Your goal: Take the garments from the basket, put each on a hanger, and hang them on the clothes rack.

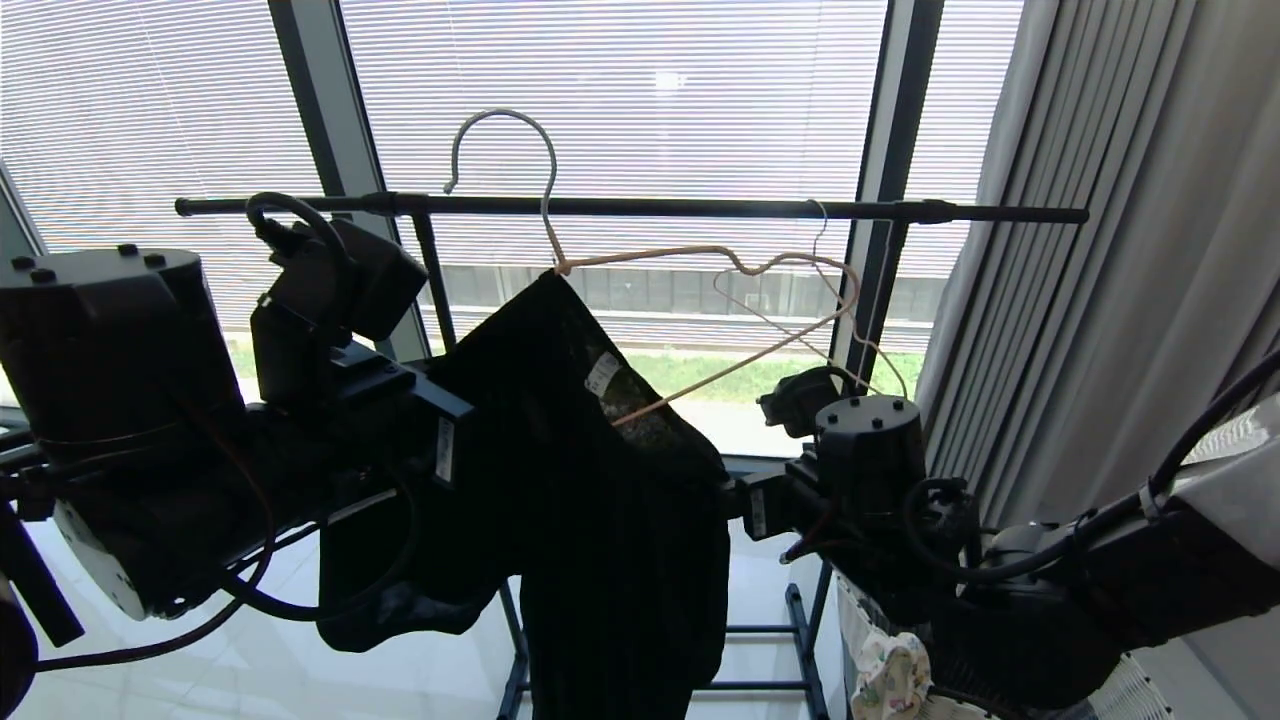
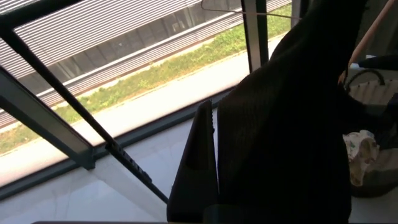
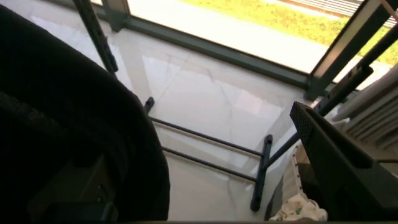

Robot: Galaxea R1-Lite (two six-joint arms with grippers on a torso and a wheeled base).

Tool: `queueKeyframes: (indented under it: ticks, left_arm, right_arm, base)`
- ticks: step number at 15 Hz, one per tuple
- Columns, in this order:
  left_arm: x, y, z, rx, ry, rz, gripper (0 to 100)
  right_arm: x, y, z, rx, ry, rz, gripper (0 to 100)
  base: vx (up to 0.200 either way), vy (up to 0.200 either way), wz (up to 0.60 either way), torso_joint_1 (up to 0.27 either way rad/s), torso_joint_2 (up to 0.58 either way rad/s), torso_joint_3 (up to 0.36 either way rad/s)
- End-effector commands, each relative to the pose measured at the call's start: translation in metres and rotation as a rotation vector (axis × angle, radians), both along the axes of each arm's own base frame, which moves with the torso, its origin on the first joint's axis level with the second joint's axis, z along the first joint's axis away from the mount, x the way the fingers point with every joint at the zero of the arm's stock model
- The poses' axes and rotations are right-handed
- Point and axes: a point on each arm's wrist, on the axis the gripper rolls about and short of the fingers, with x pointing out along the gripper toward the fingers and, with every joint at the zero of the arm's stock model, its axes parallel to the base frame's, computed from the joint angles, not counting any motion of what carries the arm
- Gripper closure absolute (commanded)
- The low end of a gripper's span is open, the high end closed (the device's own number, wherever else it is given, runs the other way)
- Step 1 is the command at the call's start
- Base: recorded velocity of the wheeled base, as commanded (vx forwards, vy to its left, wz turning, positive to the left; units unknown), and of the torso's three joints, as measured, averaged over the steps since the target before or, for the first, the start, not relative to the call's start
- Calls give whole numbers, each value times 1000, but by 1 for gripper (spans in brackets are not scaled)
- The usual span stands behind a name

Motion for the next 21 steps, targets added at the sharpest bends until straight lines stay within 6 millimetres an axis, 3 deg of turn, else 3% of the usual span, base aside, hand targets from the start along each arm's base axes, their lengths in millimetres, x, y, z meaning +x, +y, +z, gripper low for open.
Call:
queueKeyframes:
  ticks: [1,6,12,15,18,21]
  left_arm:
    - [-2,5,-4,8,10,14,100]
    - [-12,16,-25,74,59,28,100]
    - [-17,23,-46,149,110,17,100]
    - [-8,18,-65,203,177,-28,100]
    - [2,12,-74,271,192,-47,100]
    - [12,6,-75,281,192,-57,100]
  right_arm:
    - [26,-30,3,-48,-26,-101,0]
    - [57,-76,25,-67,-90,-234,0]
    - [61,-85,39,-59,-125,-250,0]
    - [53,-92,71,-39,-142,-174,0]
    - [46,-104,106,-56,-150,-109,0]
    - [31,-111,127,-73,-110,-46,0]
  base:
    - [0,0,0,0,0,0]
    - [0,0,0,0,0,0]
    - [0,0,0,0,0,0]
    - [0,0,0,0,0,0]
    - [0,0,0,0,0,0]
    - [0,0,0,0,0,0]
